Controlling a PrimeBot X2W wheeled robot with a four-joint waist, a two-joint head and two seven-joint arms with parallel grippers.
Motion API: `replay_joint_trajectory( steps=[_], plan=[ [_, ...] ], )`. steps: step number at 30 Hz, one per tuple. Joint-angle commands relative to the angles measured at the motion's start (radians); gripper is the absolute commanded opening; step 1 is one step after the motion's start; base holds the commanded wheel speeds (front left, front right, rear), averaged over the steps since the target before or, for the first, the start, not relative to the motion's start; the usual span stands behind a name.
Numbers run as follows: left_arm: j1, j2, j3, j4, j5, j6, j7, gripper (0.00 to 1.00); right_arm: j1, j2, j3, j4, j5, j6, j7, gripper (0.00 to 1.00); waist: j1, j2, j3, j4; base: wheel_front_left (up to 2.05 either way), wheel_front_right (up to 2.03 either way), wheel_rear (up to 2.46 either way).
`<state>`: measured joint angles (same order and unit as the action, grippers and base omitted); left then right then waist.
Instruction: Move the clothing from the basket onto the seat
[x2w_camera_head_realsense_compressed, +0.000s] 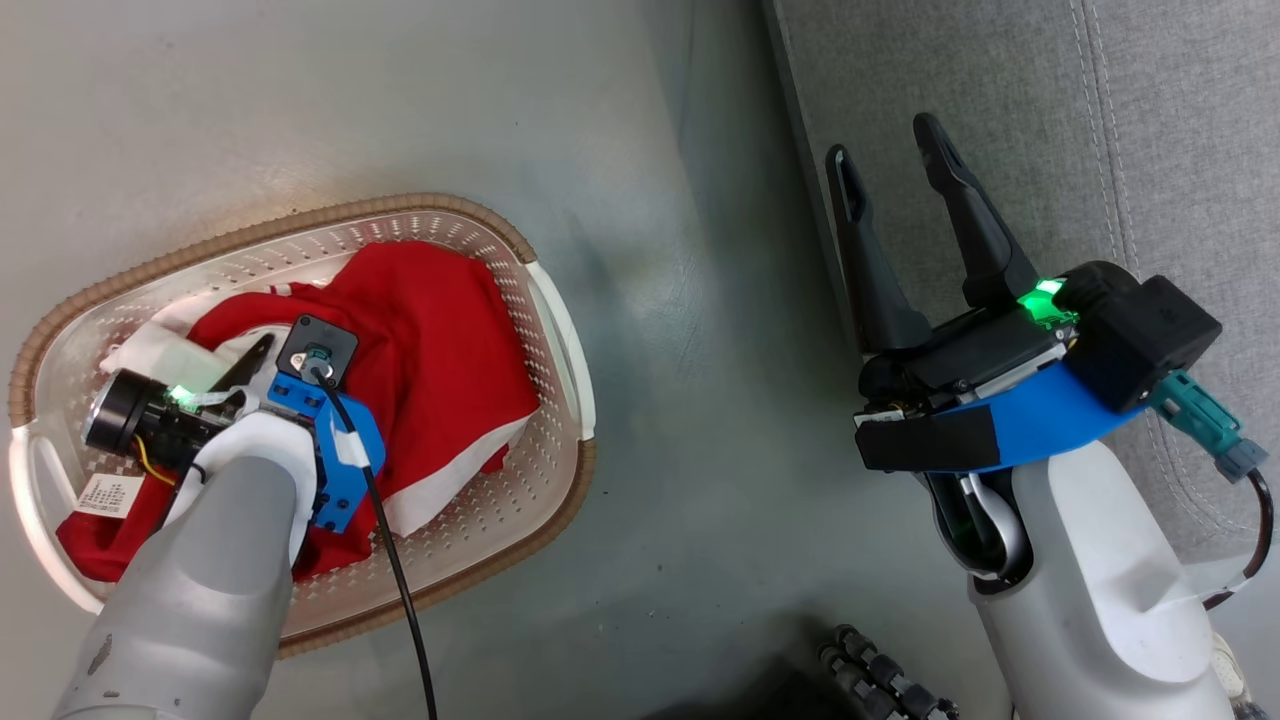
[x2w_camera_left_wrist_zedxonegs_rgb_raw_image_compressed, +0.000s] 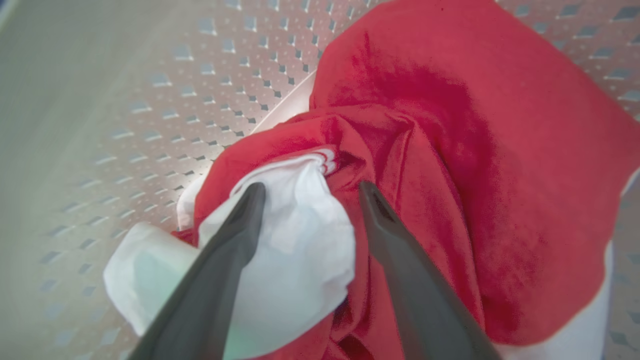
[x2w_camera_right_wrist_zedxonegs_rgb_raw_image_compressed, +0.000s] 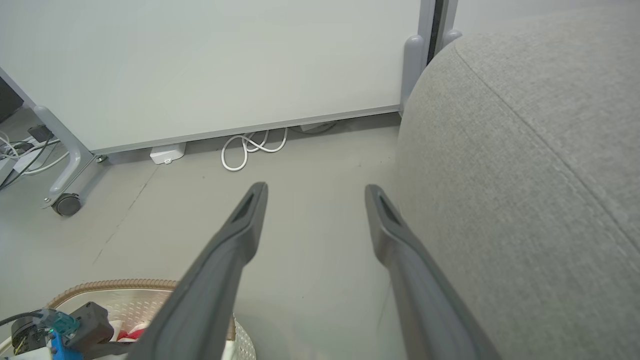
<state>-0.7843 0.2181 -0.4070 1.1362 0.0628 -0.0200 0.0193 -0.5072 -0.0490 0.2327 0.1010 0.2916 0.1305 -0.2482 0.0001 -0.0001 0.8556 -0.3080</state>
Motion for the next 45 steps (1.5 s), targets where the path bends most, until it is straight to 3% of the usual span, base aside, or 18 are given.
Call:
replay_joint_trajectory(
  steps=[1, 11, 12, 13, 15, 34, 45],
  plan=[
    [-0.018, 0.006, -0.006, 0.012, 0.003, 0.005, 0.014, 1.00, -0.005, -0.002, 0.002, 0.000, 0.003, 0.000, -0.006, 1.00, -0.0001, 0.0001, 0.005, -0.005, 0.00, 0.00, 0.00],
    [-0.046, -0.001, -0.027, 0.071, -0.005, -0.003, 0.094, 1.00, -0.005, -0.002, 0.013, 0.001, 0.017, 0.000, -0.013, 1.00, -0.0001, 0.0001, 0.020, -0.017, 0.00, 0.00, 0.00],
    [-0.047, -0.002, -0.030, 0.075, -0.006, -0.003, 0.102, 0.78, -0.005, -0.002, 0.013, 0.001, 0.018, 0.000, -0.013, 1.00, -0.0001, 0.0001, 0.021, -0.018, 0.00, 0.00, 0.00],
    [-0.047, 0.000, -0.036, 0.078, -0.002, -0.003, 0.111, 0.42, -0.005, -0.002, 0.015, 0.001, 0.019, 0.000, -0.014, 1.00, -0.0001, 0.0001, 0.023, -0.018, 0.00, 0.00, 0.00],
    [-0.050, 0.002, -0.044, 0.085, 0.003, -0.001, 0.127, 0.00, -0.007, -0.002, 0.017, 0.001, 0.021, 0.000, -0.015, 1.00, -0.0001, 0.0001, 0.026, -0.019, 0.00, 0.00, 0.00],
    [-0.047, -0.022, -0.064, 0.093, -0.039, -0.013, 0.151, 0.00, -0.015, -0.002, 0.012, 0.020, 0.013, 0.000, -0.018, 1.00, -0.0001, 0.0001, -0.006, -0.005, 0.00, 0.00, 0.00],
    [0.035, -0.103, -0.039, 0.077, -0.117, -0.042, 0.032, 0.00, 0.048, -0.003, -0.021, 0.099, -0.053, 0.000, 0.008, 1.00, -0.0001, 0.0001, -0.264, 0.102, 0.00, 0.00, 0.00]
  ],
)
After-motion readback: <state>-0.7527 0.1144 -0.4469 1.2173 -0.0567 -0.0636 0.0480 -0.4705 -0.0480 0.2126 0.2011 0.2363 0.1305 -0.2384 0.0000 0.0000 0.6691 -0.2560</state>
